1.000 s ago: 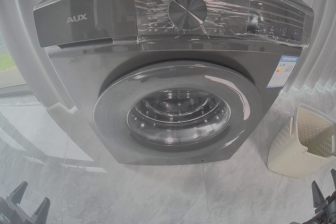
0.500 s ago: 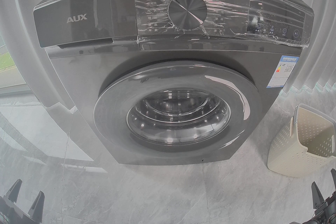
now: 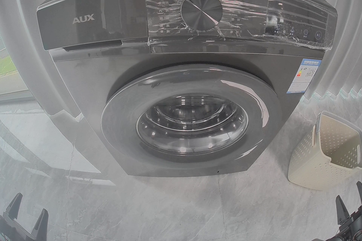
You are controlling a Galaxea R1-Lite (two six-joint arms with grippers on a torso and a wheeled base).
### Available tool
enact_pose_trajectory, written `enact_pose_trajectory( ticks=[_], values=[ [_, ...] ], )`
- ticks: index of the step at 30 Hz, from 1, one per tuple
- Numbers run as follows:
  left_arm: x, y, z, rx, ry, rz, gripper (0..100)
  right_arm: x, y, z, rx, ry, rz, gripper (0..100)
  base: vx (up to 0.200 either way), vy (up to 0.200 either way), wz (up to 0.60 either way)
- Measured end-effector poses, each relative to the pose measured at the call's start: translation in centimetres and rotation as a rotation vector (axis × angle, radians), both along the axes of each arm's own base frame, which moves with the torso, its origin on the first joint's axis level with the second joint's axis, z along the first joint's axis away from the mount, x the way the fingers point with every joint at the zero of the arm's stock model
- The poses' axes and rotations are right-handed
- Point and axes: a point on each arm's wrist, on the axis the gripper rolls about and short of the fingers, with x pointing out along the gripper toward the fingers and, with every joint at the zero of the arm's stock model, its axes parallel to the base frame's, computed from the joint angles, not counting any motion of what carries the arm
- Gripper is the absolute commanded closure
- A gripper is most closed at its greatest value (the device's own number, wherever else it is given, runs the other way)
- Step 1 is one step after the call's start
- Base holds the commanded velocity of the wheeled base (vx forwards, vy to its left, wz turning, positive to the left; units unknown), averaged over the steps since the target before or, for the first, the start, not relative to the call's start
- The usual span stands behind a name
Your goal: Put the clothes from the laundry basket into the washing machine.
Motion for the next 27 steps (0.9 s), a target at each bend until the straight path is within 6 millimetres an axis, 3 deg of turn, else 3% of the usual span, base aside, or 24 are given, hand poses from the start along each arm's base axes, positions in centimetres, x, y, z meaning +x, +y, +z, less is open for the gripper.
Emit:
enact_pose_trajectory(
  ticks=[18, 27],
  values=[
    [-0.06, 0.00, 0.04, -0.011, -0.011, 0.002, 0, 0.00, 0.00, -0.01, 0.001, 0.002, 0.000, 0, 0.000, 0.000, 0.00],
    [-0.05, 0.20, -0.04, 0.113, -0.011, 0.097, 0, 0.01, 0.00, -0.02, 0.001, 0.003, 0.000, 0, 0.000, 0.000, 0.00]
  ],
)
